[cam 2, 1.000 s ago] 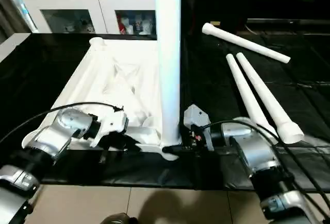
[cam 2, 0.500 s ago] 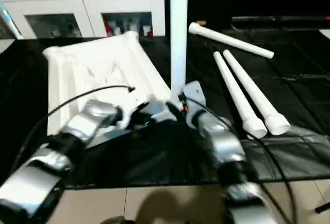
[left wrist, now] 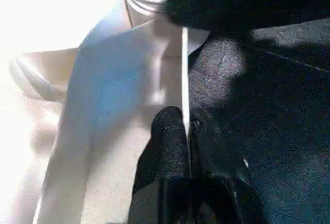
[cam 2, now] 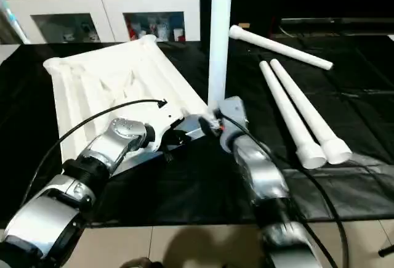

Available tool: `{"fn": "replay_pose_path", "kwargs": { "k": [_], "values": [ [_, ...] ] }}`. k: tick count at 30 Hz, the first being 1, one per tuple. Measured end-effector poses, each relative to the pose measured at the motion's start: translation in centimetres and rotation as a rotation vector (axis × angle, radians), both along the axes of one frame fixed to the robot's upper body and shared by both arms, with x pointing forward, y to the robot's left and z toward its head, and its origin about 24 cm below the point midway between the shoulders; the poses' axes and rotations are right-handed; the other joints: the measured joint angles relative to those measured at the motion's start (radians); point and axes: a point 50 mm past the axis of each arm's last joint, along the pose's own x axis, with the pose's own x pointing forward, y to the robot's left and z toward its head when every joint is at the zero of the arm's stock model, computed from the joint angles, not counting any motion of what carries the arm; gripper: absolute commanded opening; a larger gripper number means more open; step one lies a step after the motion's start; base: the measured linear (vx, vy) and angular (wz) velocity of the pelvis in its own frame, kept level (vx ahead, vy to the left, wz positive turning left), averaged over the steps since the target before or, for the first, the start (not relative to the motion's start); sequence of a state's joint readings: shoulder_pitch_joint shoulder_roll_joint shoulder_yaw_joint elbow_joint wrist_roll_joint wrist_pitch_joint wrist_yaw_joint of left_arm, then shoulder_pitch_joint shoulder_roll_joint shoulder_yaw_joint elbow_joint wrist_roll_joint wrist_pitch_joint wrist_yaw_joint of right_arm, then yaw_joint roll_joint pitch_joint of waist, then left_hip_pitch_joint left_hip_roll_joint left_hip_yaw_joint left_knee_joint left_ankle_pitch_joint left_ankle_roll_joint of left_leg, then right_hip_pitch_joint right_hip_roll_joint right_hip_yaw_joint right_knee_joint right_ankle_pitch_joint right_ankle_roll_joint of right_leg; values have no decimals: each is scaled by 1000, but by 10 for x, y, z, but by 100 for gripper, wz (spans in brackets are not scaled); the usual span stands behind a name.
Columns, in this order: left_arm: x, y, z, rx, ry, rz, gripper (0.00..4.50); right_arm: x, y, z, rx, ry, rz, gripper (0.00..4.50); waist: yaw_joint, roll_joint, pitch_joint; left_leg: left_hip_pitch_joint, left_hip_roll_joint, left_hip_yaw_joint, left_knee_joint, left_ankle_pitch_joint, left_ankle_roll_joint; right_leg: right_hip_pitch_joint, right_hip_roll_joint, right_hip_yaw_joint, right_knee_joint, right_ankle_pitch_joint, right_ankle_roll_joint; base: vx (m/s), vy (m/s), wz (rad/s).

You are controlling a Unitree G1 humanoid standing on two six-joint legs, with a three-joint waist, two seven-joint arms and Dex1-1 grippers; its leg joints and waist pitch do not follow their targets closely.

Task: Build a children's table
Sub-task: Rotate leg to tighten

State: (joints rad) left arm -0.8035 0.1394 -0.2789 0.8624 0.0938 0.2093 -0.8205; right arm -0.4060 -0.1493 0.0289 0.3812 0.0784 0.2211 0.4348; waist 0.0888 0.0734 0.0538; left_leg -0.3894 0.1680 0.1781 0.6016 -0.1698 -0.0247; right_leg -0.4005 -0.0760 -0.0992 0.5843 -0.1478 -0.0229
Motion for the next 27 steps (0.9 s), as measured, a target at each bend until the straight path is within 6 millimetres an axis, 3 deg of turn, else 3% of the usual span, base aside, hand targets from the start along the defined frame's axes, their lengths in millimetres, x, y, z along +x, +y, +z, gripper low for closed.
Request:
{"fn": "replay_pose_path", "kwargs": {
  "k": [5,13,18,24,27],
  "values": [
    [-3,15,-2,6,-7,-58,0,-23,-23,4,-21,-15,211,446,0,1,-1,1,1,0,-1,0,0,0,0,-1,0,-1,1,0,0,0],
    [-19,44,-5,14,5,-250,0,-34,-57,29,-95,-47,419,446,3,2,-1,2,1,0,1,0,0,2,0,-1,0,-3,5,0,0,0],
    [-29,54,-4,29,13,-386,0,-42,-67,38,-156,-3,596,446,9,1,-1,1,1,0,1,0,0,2,0,-1,0,-3,6,0,0,0],
    [-39,61,-3,20,29,-477,0,-45,-58,35,-195,47,765,446,13,1,-1,0,2,0,1,0,0,1,0,-2,0,-3,5,0,0,0],
    [-43,58,-2,12,39,-524,0,-39,-49,31,-169,53,783,429,25,1,-1,-1,2,0,1,0,0,0,0,-2,0,-3,5,0,0,0]
  ]
}}
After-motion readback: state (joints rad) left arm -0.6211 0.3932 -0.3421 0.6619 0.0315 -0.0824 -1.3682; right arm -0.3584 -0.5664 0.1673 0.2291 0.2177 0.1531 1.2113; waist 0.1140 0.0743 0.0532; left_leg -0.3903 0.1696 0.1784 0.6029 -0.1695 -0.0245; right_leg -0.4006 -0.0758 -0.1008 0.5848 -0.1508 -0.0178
